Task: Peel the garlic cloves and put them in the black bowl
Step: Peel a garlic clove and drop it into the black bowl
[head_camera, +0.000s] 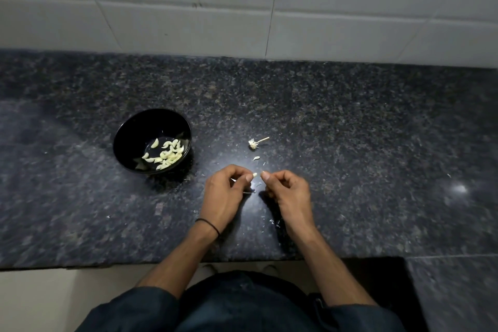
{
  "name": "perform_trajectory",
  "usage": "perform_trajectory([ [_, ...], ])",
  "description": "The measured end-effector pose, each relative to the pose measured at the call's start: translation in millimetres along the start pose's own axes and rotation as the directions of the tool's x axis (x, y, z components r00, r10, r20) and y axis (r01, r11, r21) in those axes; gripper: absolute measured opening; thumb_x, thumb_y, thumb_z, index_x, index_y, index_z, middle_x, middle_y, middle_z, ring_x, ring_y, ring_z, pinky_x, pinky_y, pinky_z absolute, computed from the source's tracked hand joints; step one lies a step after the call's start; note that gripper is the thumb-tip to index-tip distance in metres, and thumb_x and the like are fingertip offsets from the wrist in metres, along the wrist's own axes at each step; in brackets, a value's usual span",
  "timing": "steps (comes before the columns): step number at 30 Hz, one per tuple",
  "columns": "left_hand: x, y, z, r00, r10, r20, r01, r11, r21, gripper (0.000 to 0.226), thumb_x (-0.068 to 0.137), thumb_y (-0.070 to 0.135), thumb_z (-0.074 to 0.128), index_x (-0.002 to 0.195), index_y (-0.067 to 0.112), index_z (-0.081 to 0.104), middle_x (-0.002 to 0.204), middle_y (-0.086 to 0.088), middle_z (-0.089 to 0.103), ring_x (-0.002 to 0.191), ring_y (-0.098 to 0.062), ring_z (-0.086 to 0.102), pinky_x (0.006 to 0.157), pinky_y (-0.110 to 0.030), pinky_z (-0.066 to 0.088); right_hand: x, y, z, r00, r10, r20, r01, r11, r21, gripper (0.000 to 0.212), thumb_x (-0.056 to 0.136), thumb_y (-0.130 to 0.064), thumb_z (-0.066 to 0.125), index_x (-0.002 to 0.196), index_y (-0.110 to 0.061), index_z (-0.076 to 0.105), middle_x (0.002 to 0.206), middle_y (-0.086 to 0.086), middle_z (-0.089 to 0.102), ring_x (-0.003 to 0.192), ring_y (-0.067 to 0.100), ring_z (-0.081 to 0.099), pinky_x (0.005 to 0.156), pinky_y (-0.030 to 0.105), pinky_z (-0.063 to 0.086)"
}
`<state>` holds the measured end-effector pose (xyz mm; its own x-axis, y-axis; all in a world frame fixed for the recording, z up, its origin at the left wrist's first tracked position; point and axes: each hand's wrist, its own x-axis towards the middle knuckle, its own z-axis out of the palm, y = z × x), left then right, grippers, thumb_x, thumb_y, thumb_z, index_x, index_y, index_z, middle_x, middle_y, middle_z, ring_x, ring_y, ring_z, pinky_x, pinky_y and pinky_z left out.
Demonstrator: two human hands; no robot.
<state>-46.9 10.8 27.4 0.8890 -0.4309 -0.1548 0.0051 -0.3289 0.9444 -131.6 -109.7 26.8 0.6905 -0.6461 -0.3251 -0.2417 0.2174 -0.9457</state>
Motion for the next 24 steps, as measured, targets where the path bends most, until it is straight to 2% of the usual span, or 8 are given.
perform_trajectory([
  [3, 10.1, -4.3, -12.1, 0.996, 0.041, -0.079, -0.031, 0.990, 0.135, 0.009, 0.091, 0.016, 0.070, 0.083, 0.020, 0.071, 0.075, 0.006, 0.073, 0.065, 0.002, 0.066, 0.069, -0.018, 0.051, 7.3, 4.9, -2.5, 0.993, -0.106, -0.057, 0.092, 0.973, -0.213, 0.006, 0.092, -0.011, 0.070, 0.087, -0.015, 0.070, 0.081, 0.004, 0.073, 0.074, 0.012, 0.066, 0.073, 0.027, 0.052],
  [5, 19.8, -9.9, -18.7, 0.986, 0.125, -0.107, -0.094, 0.961, 0.260, 0.009, 0.092, 0.018, 0.069, 0.084, 0.020, 0.070, 0.080, 0.006, 0.071, 0.072, -0.007, 0.063, 0.074, -0.026, 0.050, 10.3, 1.2, -2.2, 0.969, -0.238, -0.059, 0.196, 0.896, -0.398, 0.015, 0.094, -0.005, 0.064, 0.095, -0.017, 0.073, 0.093, -0.002, 0.071, 0.082, -0.004, 0.064, 0.078, 0.012, 0.048],
  [7, 27.2, -14.2, -21.0, 0.971, 0.224, -0.089, -0.170, 0.899, 0.403, 0.008, 0.094, 0.019, 0.066, 0.087, 0.016, 0.069, 0.086, 0.002, 0.068, 0.081, -0.015, 0.055, 0.077, -0.032, 0.045, 15.9, -4.3, -0.4, 0.926, -0.377, -0.020, 0.309, 0.788, -0.532, 0.021, 0.096, 0.002, 0.058, 0.104, -0.010, 0.074, 0.102, 0.001, 0.066, 0.089, -0.010, 0.060, 0.081, 0.003, 0.043],
  [11, 35.8, -17.7, -18.5, 0.946, 0.323, -0.032, -0.249, 0.786, 0.566, 0.009, 0.094, 0.019, 0.065, 0.086, 0.014, 0.065, 0.087, -0.004, 0.065, 0.085, -0.020, 0.047, 0.076, -0.036, 0.042, 29.7, 8.5, 6.7, 0.874, -0.470, 0.125, 0.394, 0.534, -0.748, 0.023, 0.098, -0.003, 0.056, 0.113, -0.005, 0.072, 0.110, 0.009, 0.064, 0.101, 0.023, 0.057, 0.088, 0.027, 0.046],
  [14, 34.9, -23.7, -17.4, 0.943, 0.332, -0.017, -0.264, 0.779, 0.569, 0.007, 0.091, 0.016, 0.068, 0.088, 0.014, 0.062, 0.087, -0.004, 0.063, 0.085, -0.024, 0.050, 0.076, -0.038, 0.042, 15.7, 27.0, 11.2, 0.835, -0.481, 0.266, 0.472, 0.379, -0.796, 0.024, 0.096, -0.002, 0.060, 0.118, -0.002, 0.067, 0.120, 0.011, 0.060, 0.108, 0.027, 0.052, 0.092, 0.034, 0.048],
  [17, 32.6, -29.6, -20.1, 0.945, 0.327, -0.015, -0.272, 0.810, 0.519, 0.008, 0.089, 0.012, 0.069, 0.091, 0.015, 0.062, 0.089, -0.002, 0.062, 0.086, -0.023, 0.051, 0.076, -0.035, 0.041, -6.7, 39.9, 9.0, 0.762, -0.471, 0.445, 0.603, 0.265, -0.752, 0.026, 0.095, -0.005, 0.059, 0.121, -0.004, 0.063, 0.123, 0.008, 0.056, 0.112, 0.025, 0.052, 0.095, 0.030, 0.045],
  [20, 29.0, -33.7, -22.8, 0.942, 0.334, -0.020, -0.285, 0.833, 0.474, 0.010, 0.088, 0.006, 0.068, 0.093, 0.013, 0.064, 0.090, -0.001, 0.061, 0.086, -0.022, 0.052, 0.075, -0.025, 0.035, -15.8, 41.5, 3.9, 0.723, -0.467, 0.509, 0.668, 0.282, -0.689, 0.021, 0.098, -0.010, 0.056, 0.117, -0.006, 0.064, 0.118, 0.006, 0.059, 0.108, 0.022, 0.053, 0.095, 0.027, 0.041],
  [24, 10.9, -31.8, -30.0, 0.934, 0.353, -0.057, -0.293, 0.847, 0.442, 0.009, 0.091, 0.003, 0.065, 0.096, 0.010, 0.065, 0.093, 0.003, 0.059, 0.087, -0.012, 0.049, 0.079, -0.019, 0.033, -15.0, 27.9, -13.6, 0.803, -0.508, 0.311, 0.561, 0.471, -0.681, 0.017, 0.101, -0.015, 0.059, 0.113, -0.008, 0.070, 0.114, 0.002, 0.065, 0.106, 0.016, 0.055, 0.099, 0.023, 0.042],
])
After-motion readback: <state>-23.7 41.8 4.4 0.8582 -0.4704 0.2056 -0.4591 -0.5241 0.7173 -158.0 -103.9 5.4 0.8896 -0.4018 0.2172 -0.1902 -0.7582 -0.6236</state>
